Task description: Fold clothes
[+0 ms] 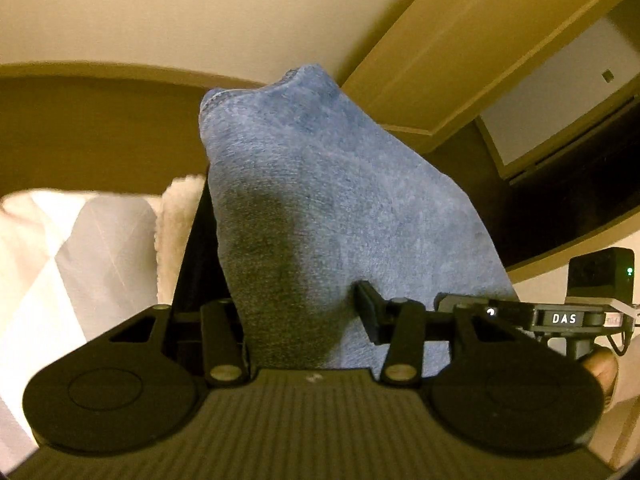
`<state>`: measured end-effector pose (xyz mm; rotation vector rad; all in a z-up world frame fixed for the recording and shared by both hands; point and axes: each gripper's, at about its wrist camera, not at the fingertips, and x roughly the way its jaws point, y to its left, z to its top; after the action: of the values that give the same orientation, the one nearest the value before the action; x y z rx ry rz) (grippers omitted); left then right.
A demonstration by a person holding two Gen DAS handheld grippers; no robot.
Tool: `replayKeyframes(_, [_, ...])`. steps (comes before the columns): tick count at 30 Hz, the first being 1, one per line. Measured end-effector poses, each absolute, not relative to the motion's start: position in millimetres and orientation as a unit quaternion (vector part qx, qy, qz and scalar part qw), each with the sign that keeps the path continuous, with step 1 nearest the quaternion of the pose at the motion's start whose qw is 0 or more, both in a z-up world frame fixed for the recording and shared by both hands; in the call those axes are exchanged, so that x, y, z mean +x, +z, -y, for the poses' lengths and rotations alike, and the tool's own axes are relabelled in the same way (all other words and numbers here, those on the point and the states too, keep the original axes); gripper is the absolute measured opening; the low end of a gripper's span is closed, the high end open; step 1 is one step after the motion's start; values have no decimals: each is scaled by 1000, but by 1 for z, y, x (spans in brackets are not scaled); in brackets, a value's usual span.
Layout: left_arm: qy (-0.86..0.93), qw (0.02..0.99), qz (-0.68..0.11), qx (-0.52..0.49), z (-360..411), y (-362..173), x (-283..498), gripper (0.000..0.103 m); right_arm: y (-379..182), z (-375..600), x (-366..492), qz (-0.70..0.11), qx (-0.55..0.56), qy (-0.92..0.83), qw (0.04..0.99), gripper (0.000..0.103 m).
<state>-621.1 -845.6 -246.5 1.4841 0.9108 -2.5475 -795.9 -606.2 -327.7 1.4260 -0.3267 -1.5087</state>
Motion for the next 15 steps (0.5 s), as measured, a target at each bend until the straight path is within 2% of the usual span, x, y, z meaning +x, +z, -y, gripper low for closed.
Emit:
replayKeyframes(1, [-823, 31, -295, 485, 847, -255, -625, 53, -331, 605, -792, 128, 590, -625, 495, 39])
replayKeyframes(3, [-819, 44, -298, 489, 853, -269, -623, 61, -340, 606, -788, 108, 589, -629, 497, 40])
replayKeyframes(6, [-824, 58, -291, 483, 858, -266, -615, 64, -348, 609, -786, 90, 591, -628, 499, 49])
replayKeyframes(10, [-842, 128, -234, 469, 861, -232, -595, 63, -333, 611, -789, 77, 584, -636, 498, 58])
replayKeyframes(12, [-848, 171, -226, 448, 862, -214, -577, 53, -319, 610, -792, 59, 569, -648, 503, 58])
replayKeyframes(15, [-852, 235, -219, 414, 850, -186, -544, 48, -296, 601, -790, 7, 534, -671, 514, 59])
